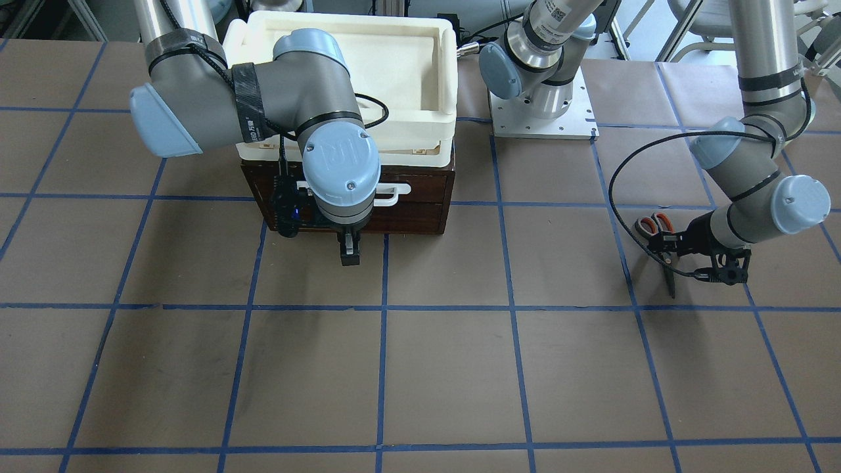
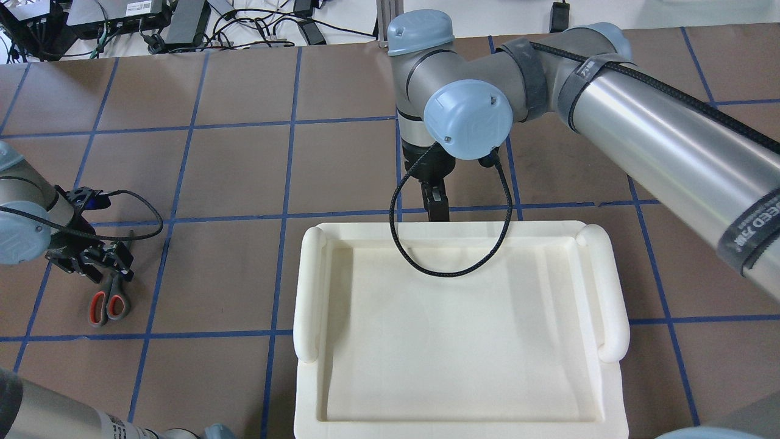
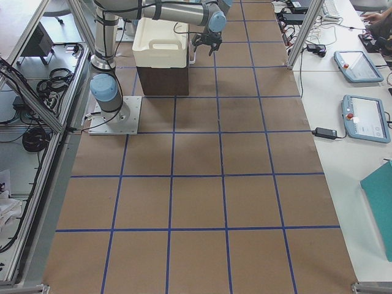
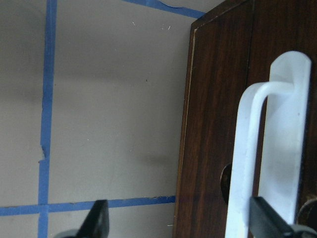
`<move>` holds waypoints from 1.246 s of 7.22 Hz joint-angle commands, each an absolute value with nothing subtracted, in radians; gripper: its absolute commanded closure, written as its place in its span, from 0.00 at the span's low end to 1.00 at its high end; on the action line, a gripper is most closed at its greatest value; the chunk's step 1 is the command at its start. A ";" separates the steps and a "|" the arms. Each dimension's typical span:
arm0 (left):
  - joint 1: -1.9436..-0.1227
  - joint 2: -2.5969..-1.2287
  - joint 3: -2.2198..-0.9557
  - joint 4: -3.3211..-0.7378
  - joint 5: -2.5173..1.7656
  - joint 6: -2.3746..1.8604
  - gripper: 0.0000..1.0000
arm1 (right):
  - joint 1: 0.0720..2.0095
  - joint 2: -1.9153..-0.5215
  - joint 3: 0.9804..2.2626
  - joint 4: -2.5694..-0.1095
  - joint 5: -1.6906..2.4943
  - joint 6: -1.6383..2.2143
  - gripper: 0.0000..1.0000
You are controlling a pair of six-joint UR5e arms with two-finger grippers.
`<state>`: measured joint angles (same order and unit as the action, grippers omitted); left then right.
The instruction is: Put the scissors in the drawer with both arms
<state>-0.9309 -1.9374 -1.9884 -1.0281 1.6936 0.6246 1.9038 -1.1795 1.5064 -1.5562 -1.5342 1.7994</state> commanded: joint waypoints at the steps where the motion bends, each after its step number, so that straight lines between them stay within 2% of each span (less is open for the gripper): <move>1: -0.931 -1.936 -1.985 -1.028 1.694 0.630 0.70 | 1.907 -1.178 1.506 -1.546 -1.534 1.801 0.00; 3: -0.931 -1.931 -1.985 -1.029 1.692 0.630 0.96 | 1.907 -1.177 1.506 -1.526 -1.508 1.802 0.00; 4: -0.931 -1.931 -1.983 -1.029 1.692 0.630 1.00 | 1.907 -1.174 1.506 -1.520 -1.505 1.802 0.00; 7: -0.939 -1.899 -1.941 -1.041 1.672 0.638 1.00 | 1.907 -1.164 1.508 -1.517 -1.505 1.801 0.00; 9: -0.968 -1.811 -1.873 -1.188 1.671 0.737 1.00 | 1.907 -1.158 1.508 -1.514 -1.505 1.801 0.00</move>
